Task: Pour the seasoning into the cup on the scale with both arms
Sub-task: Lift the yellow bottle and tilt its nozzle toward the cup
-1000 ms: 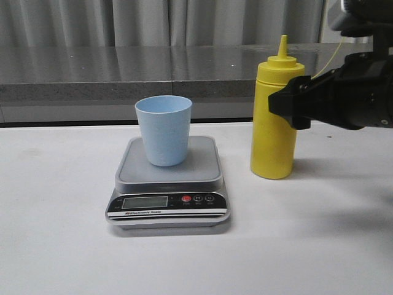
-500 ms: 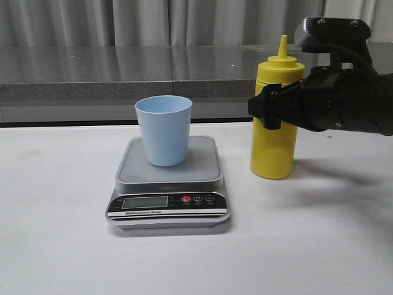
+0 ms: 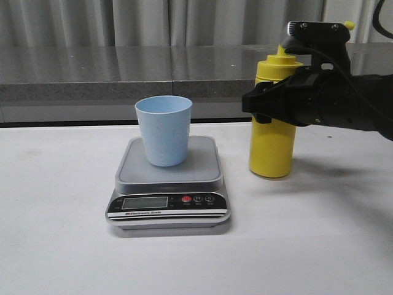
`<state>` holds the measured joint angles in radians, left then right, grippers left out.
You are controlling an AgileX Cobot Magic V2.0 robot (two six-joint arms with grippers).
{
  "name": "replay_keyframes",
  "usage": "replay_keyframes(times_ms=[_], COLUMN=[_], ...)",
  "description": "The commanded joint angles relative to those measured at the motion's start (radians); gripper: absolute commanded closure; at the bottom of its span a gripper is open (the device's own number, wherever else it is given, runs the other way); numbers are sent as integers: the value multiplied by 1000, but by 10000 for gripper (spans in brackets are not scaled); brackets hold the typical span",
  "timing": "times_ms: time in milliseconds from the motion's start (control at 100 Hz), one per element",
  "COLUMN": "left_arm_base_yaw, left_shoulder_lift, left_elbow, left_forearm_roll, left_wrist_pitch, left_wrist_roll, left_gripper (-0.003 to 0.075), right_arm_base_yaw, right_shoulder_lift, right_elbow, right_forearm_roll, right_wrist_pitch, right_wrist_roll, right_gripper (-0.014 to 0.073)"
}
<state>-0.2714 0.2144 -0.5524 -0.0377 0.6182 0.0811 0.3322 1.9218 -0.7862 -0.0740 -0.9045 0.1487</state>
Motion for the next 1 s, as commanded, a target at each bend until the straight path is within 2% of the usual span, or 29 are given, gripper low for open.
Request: replay_keyframes(times_ms=[0,130,300,510,710,880,990], left_arm_base_yaw=[2,2,2,2,2,2,2], left_shoulder_lift=[10,10,10,10,10,10,10], left_elbow=[-26,-26,-26,-26,-26,-26,-26], left_forearm_roll=[-3,-3,-3,-3,-3,-3,-3], left_wrist_pitch=[-73,-73,-73,-73,-73,-73,-73], left_wrist_roll=[-10,-10,-10,-10,-10,-10,-10], left_gripper=[710,710,710,710,710,710,710], right_arm_base_yaw=[1,1,1,1,3,7,18], right_shoulder_lift=[-42,-42,-58,-128,-163,-164,-164], right_elbow=[-26,-26,-32,-106,-197,-271,-340], right_forearm_roll=[1,1,4,-13,-162,-304,-454], right_wrist_pitch=[-76,-80,-74,138,317,447,585], right_wrist_roll=[1,0,-24,-214,-370,-381,-381], right_gripper=[422,520,527,527,527,527,527])
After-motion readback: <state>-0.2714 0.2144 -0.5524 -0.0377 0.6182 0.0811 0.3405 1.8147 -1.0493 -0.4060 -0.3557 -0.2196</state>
